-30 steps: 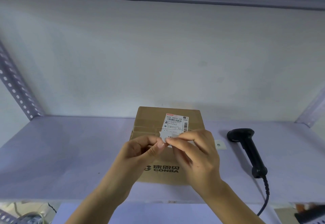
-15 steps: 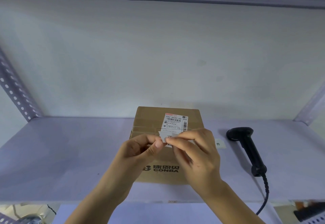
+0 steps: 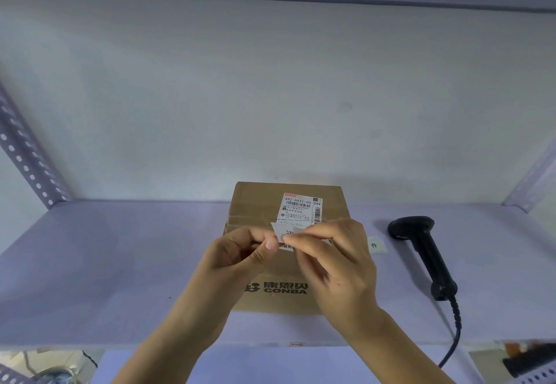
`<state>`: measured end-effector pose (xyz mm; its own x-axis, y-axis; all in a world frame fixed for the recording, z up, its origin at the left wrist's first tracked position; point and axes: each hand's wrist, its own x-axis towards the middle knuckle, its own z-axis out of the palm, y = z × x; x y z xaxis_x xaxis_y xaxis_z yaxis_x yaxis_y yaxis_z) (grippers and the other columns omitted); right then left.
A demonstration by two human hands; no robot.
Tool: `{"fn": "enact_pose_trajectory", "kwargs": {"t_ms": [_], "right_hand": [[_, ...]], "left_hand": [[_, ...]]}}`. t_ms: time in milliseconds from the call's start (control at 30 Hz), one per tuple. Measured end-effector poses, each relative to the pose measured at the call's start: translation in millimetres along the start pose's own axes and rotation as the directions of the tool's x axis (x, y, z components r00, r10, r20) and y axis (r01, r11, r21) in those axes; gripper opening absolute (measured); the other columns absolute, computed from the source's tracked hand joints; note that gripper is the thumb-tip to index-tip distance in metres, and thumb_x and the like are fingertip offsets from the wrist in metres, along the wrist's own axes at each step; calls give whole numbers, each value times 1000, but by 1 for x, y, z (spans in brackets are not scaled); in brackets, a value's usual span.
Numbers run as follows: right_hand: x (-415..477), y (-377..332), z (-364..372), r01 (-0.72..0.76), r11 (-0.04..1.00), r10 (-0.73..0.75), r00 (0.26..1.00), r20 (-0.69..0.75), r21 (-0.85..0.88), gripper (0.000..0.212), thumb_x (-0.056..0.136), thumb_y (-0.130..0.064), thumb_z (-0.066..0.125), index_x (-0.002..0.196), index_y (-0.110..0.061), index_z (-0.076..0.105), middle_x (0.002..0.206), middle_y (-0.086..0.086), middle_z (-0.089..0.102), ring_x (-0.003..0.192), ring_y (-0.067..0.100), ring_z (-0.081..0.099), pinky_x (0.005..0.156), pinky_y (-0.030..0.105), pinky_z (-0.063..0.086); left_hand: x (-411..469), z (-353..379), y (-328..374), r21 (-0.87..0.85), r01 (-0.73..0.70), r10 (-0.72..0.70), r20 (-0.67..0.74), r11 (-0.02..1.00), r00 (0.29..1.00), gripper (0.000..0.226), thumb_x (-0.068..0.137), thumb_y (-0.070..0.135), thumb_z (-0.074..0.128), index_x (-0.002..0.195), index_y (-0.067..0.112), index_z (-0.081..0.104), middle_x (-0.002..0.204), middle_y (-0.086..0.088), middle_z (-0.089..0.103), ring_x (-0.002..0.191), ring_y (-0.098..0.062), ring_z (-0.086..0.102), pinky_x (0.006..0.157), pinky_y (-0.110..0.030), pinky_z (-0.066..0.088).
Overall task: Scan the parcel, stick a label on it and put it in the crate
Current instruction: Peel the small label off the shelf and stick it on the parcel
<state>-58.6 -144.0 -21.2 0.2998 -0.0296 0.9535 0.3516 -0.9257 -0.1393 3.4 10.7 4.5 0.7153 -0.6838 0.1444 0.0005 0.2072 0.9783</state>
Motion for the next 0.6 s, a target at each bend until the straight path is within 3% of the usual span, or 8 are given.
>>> {"fn": "enact_pose_trajectory", "kwargs": {"t_ms": [100, 200, 367, 600], "right_hand": [[-1, 1, 0, -5, 1000, 5, 1000, -3, -16, 25, 86, -2, 66, 99, -22, 66, 80, 0, 69, 78, 15, 58, 65, 37, 45], [-2, 1, -1, -7, 1000, 7, 1000, -3, -15, 22, 87, -3, 65, 99, -22, 66, 78, 3, 70, 78, 15, 58, 65, 37, 45], [-1, -1, -3, -6, 1000, 6, 1000, -9, 0, 21, 88, -5, 65, 99, -22, 66, 88, -7, 61, 79, 14, 57, 65, 37, 46], [-2, -3, -7, -7, 1000, 7, 1000, -8, -12, 18, 90, -6, 63, 98, -22, 66, 88, -6, 62, 79, 15, 58, 65, 39, 47]], "left_hand": [[-1, 0, -1, -1, 25, -25, 2, 1000, 1000, 22, 81, 38, 62, 81, 19, 74, 65, 14, 60, 60, -3, 49, 68, -19, 41], [-2, 0, 0, -2, 31, -31, 18, 1000, 999, 18, 83, 37, 62, 75, 25, 74, 63, 18, 59, 59, -1, 50, 62, -11, 44], [-2, 2, -1, 1, 41, -41, 9, 999, 999, 16, 81, 37, 66, 74, 24, 73, 65, 14, 58, 60, -4, 48, 67, -22, 39], [-5, 2, -3, 7, 31, -31, -5, 999, 1000, 25, 74, 47, 67, 73, 22, 70, 63, 10, 49, 64, -12, 37, 71, -33, 31]]}}
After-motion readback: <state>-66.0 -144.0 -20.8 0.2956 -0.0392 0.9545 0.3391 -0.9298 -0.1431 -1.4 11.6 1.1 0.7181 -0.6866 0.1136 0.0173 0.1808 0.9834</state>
